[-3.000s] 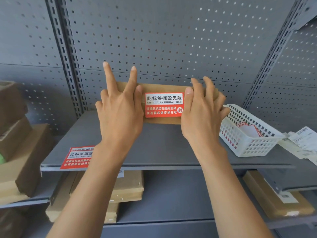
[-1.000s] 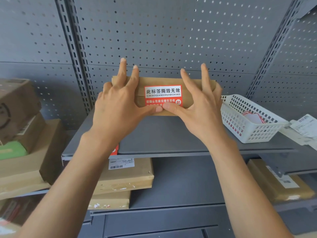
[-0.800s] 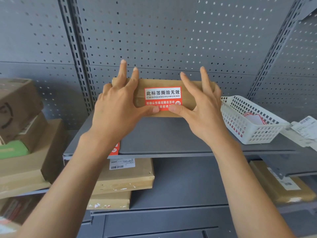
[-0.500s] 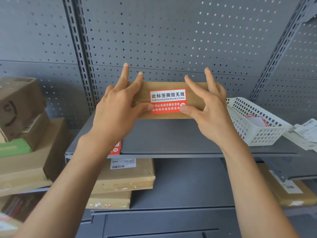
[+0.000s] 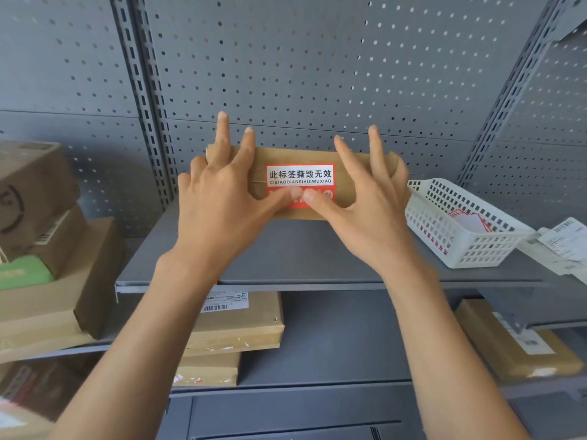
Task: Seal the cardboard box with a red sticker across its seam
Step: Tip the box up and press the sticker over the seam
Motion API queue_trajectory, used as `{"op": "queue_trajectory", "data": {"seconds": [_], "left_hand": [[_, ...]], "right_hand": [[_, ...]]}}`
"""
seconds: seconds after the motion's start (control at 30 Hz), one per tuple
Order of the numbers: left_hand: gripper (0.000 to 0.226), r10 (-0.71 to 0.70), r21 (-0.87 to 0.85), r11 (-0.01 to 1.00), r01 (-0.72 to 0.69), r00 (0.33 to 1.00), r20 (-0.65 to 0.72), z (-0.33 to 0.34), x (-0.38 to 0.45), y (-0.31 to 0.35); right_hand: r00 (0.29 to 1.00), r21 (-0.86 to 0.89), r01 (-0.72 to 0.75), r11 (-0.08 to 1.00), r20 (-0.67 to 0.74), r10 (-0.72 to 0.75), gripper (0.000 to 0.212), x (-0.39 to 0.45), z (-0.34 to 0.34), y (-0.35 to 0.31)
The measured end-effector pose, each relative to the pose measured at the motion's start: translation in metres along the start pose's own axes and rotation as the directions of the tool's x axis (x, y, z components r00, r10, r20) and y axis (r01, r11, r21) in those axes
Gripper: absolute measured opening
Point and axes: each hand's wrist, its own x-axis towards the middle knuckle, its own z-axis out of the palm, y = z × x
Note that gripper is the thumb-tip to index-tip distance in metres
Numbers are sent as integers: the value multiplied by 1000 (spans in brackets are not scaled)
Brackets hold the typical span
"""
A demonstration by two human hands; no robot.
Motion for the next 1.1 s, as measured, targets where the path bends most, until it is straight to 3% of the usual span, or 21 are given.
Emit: {"op": "queue_trajectory", "data": {"seconds": [0.1, 0.23, 0.43, 0.6, 0.7, 0.87, 1.1], "left_hand": [[123, 28, 48, 998, -29, 999, 23, 1, -2, 0], [117, 41, 23, 999, -42, 999, 23, 2, -3, -3], [94, 56, -112, 992, -49, 997, 54, -4, -2, -11], [58, 83, -259, 963, -73, 996, 30, -4, 0, -17], [54, 5, -291, 957, -16, 999, -40, 0, -1, -7], [57, -110, -262, 963, 63, 980, -168, 18, -10, 13], [62, -138, -197, 976, 93, 964, -229, 39, -10, 19]], "right_hand": [[1000, -61, 21, 998, 11, -20, 95, 0, 0, 3], [998, -20, 17, 1000, 59, -16, 94, 1, -4, 7], [996, 76, 15, 997, 86, -22, 82, 1, -10, 13], [988, 118, 42, 992, 141, -59, 68, 1, -18, 20], [999, 93, -1, 996, 39, -3, 60, -1, -10, 10], [962, -42, -123, 991, -249, 109, 81, -5, 14, -7], [940, -140, -162, 977, -324, 109, 76, -1, 22, -3]]}}
